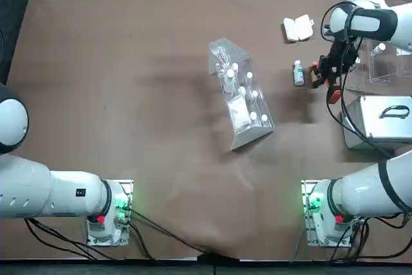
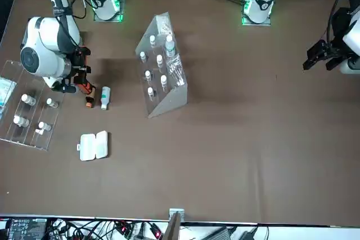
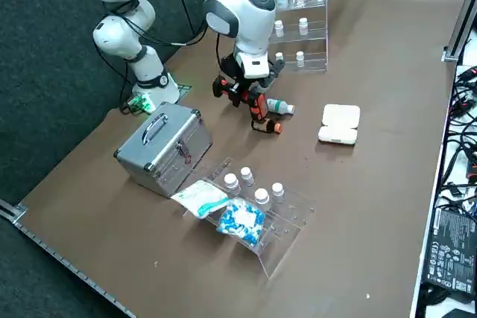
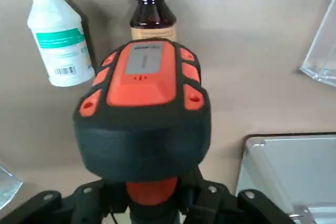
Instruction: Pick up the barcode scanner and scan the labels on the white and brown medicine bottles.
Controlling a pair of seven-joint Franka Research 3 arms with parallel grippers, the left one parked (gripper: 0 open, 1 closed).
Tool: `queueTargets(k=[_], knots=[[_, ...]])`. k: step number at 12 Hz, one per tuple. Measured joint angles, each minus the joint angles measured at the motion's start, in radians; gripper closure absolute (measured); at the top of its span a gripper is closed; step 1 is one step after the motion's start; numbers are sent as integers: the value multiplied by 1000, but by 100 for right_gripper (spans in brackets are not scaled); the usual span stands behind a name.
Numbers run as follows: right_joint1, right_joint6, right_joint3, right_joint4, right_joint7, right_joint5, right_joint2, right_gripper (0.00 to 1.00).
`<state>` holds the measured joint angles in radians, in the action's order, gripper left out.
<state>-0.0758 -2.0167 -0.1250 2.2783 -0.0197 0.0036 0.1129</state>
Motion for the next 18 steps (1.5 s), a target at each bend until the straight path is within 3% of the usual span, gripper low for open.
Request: queueTargets(k=[7,9,14,18], knots=[[4,-1,8,-8,2,-1,-8,57],[-27,-6,31,-55,-2,27,-13,57],[-110,-6,43,-164,-41,99,-6,57],[-188,-30,45,-232,-136,121,67,57]])
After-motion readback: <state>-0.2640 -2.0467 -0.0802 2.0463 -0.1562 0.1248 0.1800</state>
